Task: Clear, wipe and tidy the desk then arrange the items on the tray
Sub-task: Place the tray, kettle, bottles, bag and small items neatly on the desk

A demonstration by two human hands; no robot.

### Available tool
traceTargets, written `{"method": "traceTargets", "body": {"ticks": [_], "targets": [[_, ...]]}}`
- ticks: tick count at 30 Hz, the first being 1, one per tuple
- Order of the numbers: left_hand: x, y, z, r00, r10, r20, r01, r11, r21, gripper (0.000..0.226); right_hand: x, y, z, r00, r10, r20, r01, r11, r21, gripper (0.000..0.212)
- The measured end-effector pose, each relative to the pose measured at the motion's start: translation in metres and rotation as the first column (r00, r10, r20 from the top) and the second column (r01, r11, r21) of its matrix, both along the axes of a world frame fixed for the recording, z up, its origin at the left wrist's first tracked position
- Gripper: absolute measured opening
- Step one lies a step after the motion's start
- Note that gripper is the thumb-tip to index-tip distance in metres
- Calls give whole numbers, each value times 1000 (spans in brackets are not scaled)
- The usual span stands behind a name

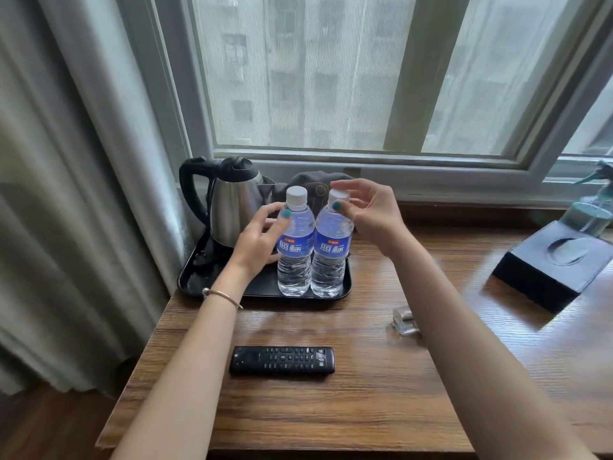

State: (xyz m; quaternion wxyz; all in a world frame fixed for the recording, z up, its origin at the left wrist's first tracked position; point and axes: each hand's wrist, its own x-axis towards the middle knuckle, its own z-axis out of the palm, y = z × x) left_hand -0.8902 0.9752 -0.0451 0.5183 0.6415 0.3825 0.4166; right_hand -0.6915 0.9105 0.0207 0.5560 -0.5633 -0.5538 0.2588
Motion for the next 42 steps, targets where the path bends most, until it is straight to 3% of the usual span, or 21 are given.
{"method": "traceTargets", "body": {"ticks": [3,7,14,17,20,22,26,28,36,42], "targets": [[-8,3,2,996,-79,-38,79,997,-12,29,-2,0,0,1000,4,24,-4,1000,2,28],[0,-3,1,999,22,-28,-22,1000,14,45,-1,0,-1,1000,-7,9,7,1000,6,28],[10,-11,-13,985,169,-23,-165,980,109,52,1,0,-3,1000,12,17,-12,1000,25,31],[4,-10,-8,993,97,-73,-92,993,77,58,2,0,-4,999,37,36,-38,999,32,29],[-5,1,0,986,38,-159,-13,988,152,65,4,0,-8,994,47,101,-52,997,54,26],[-7,7,3,989,-10,-150,43,974,222,75,8,-1,-13,988,69,137,-75,996,40,34],[-5,8,6,973,-188,-136,214,953,213,91,15,-9,-29,956,224,188,-214,974,-73,88],[-6,9,-1,976,-172,-137,198,959,204,90,17,-10,-35,935,215,280,-196,976,-94,100],[-8,9,-6,977,-133,-164,163,969,188,81,18,-7,-30,921,213,327,-194,977,-91,97],[-7,13,0,964,-168,-207,206,962,180,82,18,-8,-37,929,197,312,-181,980,-80,106]]}}
